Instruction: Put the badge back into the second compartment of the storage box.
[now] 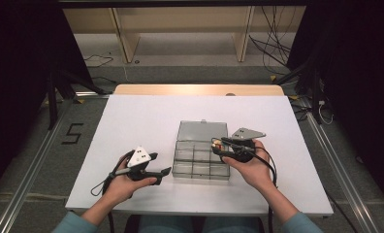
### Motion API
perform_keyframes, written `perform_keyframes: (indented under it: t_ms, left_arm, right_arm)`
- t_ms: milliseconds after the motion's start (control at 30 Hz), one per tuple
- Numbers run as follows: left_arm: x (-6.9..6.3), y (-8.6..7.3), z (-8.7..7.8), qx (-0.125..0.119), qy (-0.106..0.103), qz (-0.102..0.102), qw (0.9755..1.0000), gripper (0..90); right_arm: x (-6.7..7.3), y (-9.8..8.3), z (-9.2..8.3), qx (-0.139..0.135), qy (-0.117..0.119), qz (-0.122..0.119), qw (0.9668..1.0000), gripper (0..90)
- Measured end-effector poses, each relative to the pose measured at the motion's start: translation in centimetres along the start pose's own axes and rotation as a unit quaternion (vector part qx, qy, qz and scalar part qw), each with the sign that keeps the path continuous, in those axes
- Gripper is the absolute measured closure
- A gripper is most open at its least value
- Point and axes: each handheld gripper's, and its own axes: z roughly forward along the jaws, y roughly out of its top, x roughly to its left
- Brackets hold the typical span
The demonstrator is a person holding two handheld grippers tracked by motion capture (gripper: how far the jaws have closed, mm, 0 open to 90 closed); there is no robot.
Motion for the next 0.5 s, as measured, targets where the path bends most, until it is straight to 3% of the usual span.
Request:
perform_keyframes:
  t_ms: [500]
  left_arm:
    - [0.00,-0.01,0.02,0.000,0.000,-0.001,1.0000,24.9]
  right_arm:
    - [0.30,0.35,0.61,0.002,0.004,-0.002,1.0000,47.8]
